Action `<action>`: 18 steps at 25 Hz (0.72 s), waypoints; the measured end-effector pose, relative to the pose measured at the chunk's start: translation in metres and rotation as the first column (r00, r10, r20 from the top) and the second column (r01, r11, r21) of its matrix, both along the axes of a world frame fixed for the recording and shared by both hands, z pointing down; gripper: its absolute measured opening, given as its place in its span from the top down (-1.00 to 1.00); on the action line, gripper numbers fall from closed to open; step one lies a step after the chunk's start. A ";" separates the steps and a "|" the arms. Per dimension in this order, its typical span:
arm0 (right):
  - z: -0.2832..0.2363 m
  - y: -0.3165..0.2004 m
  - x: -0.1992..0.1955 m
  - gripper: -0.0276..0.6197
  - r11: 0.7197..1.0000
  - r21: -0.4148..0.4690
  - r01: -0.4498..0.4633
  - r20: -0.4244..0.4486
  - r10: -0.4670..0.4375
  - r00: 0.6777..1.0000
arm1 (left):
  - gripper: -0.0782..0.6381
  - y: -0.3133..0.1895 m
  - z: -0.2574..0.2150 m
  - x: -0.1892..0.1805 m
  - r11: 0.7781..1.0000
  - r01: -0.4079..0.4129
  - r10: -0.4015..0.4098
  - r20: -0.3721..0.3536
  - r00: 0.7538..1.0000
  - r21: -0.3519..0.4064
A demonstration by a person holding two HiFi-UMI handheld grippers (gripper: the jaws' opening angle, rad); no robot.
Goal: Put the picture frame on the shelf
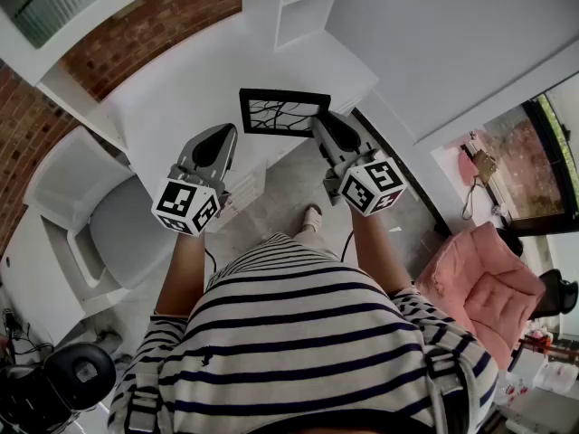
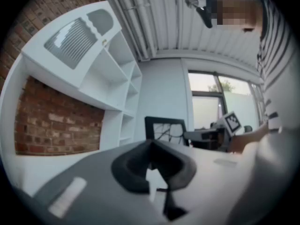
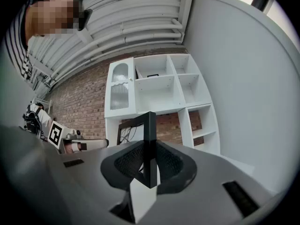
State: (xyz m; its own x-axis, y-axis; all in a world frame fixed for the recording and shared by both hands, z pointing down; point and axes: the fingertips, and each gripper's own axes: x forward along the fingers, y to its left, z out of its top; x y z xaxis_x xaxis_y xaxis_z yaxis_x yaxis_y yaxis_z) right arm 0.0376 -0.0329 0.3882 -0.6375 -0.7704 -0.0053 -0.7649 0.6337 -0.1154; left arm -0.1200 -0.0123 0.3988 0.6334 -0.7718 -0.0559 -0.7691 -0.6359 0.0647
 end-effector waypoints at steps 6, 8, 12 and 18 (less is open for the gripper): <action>-0.004 0.002 -0.003 0.69 1.000 0.017 0.005 0.002 -0.005 1.000 | 0.76 0.006 0.002 -0.001 1.000 -0.008 0.008 -0.014 1.000 -0.001; -0.006 0.002 -0.003 0.69 1.000 0.021 0.008 0.001 -0.008 1.000 | 0.76 0.007 0.002 -0.001 1.000 -0.005 0.005 -0.015 1.000 0.001; -0.009 0.002 -0.003 0.69 0.999 0.036 0.013 0.001 -0.013 1.000 | 0.76 0.007 0.003 0.002 1.000 -0.005 0.005 -0.015 1.000 0.006; -0.010 0.000 0.000 0.69 0.999 0.036 0.016 0.005 -0.017 1.000 | 0.41 -0.003 0.003 0.013 1.000 0.000 0.000 0.012 1.000 -0.008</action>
State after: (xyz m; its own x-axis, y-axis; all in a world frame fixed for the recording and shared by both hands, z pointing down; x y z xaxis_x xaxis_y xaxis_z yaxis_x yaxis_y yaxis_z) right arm 0.0379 -0.0328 0.3784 -0.6500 -0.7590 -0.0365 -0.7538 0.6501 -0.0960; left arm -0.1075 -0.0150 0.4023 0.6337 -0.7724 -0.0427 -0.7700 -0.6351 0.0606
